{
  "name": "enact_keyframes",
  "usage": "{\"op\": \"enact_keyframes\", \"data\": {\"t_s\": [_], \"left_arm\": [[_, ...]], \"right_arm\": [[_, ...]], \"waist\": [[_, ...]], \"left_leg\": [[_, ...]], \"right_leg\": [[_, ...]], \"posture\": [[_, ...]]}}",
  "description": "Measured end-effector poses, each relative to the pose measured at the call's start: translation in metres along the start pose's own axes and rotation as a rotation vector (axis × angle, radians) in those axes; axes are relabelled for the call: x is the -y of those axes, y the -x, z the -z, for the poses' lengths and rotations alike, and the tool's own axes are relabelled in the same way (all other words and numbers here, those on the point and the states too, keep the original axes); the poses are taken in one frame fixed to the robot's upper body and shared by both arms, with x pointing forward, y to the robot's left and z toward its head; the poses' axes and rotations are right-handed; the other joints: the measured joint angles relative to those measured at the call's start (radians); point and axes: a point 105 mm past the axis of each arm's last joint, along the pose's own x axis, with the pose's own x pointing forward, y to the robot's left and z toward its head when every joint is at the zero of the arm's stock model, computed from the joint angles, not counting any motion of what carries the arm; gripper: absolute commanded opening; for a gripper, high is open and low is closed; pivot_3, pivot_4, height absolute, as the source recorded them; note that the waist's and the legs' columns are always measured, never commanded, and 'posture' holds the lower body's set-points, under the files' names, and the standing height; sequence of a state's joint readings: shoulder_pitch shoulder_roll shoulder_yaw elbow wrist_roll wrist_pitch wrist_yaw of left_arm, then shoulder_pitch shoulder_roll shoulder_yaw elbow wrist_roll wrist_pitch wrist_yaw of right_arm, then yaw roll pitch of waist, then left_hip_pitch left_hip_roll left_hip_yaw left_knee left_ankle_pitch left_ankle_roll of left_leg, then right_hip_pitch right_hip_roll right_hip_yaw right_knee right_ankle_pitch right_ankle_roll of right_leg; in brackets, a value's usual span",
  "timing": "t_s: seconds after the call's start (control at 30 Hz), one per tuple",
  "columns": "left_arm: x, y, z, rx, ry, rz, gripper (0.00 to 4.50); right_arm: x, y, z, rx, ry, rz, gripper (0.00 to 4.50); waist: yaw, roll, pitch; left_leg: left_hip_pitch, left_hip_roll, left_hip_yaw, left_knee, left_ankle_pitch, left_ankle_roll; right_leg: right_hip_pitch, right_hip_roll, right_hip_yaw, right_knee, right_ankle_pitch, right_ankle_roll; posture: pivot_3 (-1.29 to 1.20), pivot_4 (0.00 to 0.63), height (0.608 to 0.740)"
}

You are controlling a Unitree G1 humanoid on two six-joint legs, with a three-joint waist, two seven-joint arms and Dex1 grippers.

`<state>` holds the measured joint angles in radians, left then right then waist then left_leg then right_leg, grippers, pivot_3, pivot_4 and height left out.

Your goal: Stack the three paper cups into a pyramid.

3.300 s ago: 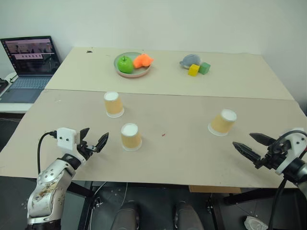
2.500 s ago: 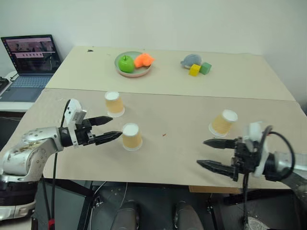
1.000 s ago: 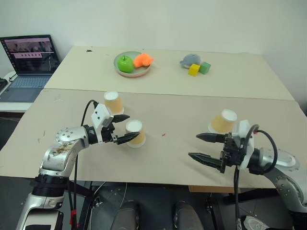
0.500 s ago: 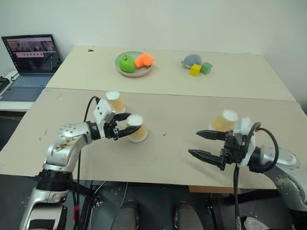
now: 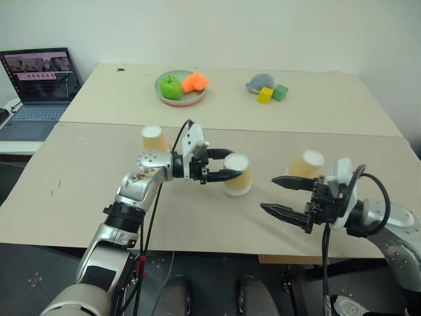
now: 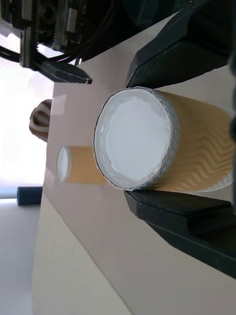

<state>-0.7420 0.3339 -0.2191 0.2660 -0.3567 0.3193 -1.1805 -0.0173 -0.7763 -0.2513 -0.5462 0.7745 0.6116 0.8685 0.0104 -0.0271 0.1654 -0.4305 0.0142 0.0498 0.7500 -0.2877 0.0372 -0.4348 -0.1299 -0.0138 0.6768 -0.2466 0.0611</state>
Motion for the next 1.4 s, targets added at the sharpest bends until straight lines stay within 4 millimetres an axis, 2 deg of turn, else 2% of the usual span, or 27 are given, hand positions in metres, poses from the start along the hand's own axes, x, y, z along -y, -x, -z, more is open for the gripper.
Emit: {"op": "enact_keyframes", "data": {"t_s": [0.13, 0.3, 0.57, 0.77, 0.8, 0.83, 0.87, 0.9, 1.07, 1.2, 1.3, 1.4], "left_arm": [[0.000, -0.007, 0.010, -0.016, -0.003, 0.031, 3.03], [-0.014, -0.014, 0.015, -0.034, -0.036, 0.003, 3.03], [-0.029, -0.023, 0.004, -0.001, -0.084, -0.035, 3.03], [-0.028, -0.024, 0.012, -0.019, -0.077, -0.028, 3.03], [-0.028, -0.024, 0.012, -0.023, -0.077, -0.027, 3.66], [-0.028, -0.024, 0.013, -0.029, -0.078, -0.020, 3.75], [-0.028, -0.024, 0.014, -0.035, -0.081, -0.020, 4.29], [-0.028, -0.024, 0.015, -0.040, -0.086, -0.025, 4.41], [-0.034, -0.021, 0.013, -0.037, -0.117, -0.073, 4.41], [-0.044, -0.012, -0.007, 0.048, -0.124, -0.169, 4.41], [-0.049, -0.001, -0.045, 0.182, -0.161, -0.262, 4.41], [-0.060, 0.017, -0.072, 0.300, -0.148, -0.462, 4.41]], "right_arm": [[-0.004, 0.002, -0.002, 0.008, 0.001, 0.006, 4.50], [-0.004, 0.005, -0.004, 0.016, 0.004, 0.038, 4.50], [-0.004, 0.005, -0.005, 0.016, 0.004, 0.053, 4.50], [-0.005, 0.005, -0.004, 0.023, -0.010, 0.050, 4.50], [-0.005, 0.006, -0.004, 0.022, -0.012, 0.050, 4.50], [-0.005, 0.006, -0.003, 0.021, -0.014, 0.051, 4.50], [-0.005, 0.006, -0.003, 0.022, -0.015, 0.051, 4.50], [-0.005, 0.006, -0.004, 0.023, -0.015, 0.051, 4.50], [-0.005, 0.007, -0.005, 0.023, -0.012, 0.051, 4.50], [-0.004, 0.006, -0.006, 0.026, -0.006, 0.049, 4.50], [-0.003, 0.006, -0.009, 0.031, 0.002, 0.046, 4.50], [-0.003, 0.005, -0.009, 0.030, 0.002, 0.040, 4.50]], "waist": [[0.001, 0.000, 0.000], [0.002, 0.000, 0.000], [0.001, -0.001, 0.000], [0.001, -0.001, 0.000], [0.001, -0.001, 0.000], [0.001, -0.001, 0.000], [0.001, -0.001, 0.000], [0.001, -0.001, 0.000], [0.001, -0.001, 0.000], [0.001, -0.001, 0.000], [0.001, -0.001, 0.001], [0.001, -0.001, 0.000]], "left_leg": [[0.000, 0.000, 0.000, 0.000, 0.000, 0.000], [-0.001, 0.000, 0.000, 0.000, 0.000, 0.000], [-0.001, 0.000, 0.000, 0.000, 0.000, 0.001], [-0.001, 0.000, 0.000, 0.000, 0.000, 0.001], [-0.001, 0.000, 0.000, 0.000, 0.000, 0.001], [-0.001, 0.000, 0.000, 0.000, 0.000, 0.001], [-0.001, 0.000, 0.000, 0.000, 0.000, 0.001], [-0.001, 0.000, 0.000, 0.000, 0.000, 0.001], [-0.001, 0.000, 0.000, 0.000, 0.000, 0.001], [-0.002, 0.000, -0.001, 0.000, 0.000, 0.001], [-0.002, 0.000, -0.001, 0.000, 0.000, 0.001], [-0.002, 0.001, -0.001, 0.000, 0.000, 0.001]], "right_leg": [[0.000, 0.000, 0.000, -0.001, 0.000, 0.000], [0.000, 0.000, 0.000, -0.001, 0.000, 0.000], [0.000, 0.000, 0.000, -0.002, 0.000, 0.000], [0.000, 0.000, 0.000, -0.001, 0.000, 0.000], [0.000, 0.000, 0.000, -0.001, 0.000, 0.000], [0.000, 0.000, 0.000, -0.001, 0.000, 0.000], [0.000, 0.000, 0.000, -0.001, 0.000, 0.000], [0.000, 0.000, 0.000, -0.001, 0.000, 0.000], [0.000, 0.000, 0.000, -0.001, 0.000, 0.000], [-0.001, 0.000, 0.000, -0.001, 0.000, 0.000], [-0.002, 0.000, 0.000, -0.001, 0.000, 0.000], [-0.001, 0.000, 0.001, -0.001, 0.000, 0.000]], "posture": [[0.00, 0.150, 0.678], [0.00, 0.150, 0.678], [0.00, 0.150, 0.678], [0.00, 0.150, 0.678], [0.00, 0.150, 0.678], [0.00, 0.150, 0.678], [0.00, 0.150, 0.678], [0.00, 0.150, 0.678], [0.00, 0.150, 0.678], [0.00, 0.150, 0.678], [0.00, 0.150, 0.678], [0.00, 0.150, 0.678]]}}
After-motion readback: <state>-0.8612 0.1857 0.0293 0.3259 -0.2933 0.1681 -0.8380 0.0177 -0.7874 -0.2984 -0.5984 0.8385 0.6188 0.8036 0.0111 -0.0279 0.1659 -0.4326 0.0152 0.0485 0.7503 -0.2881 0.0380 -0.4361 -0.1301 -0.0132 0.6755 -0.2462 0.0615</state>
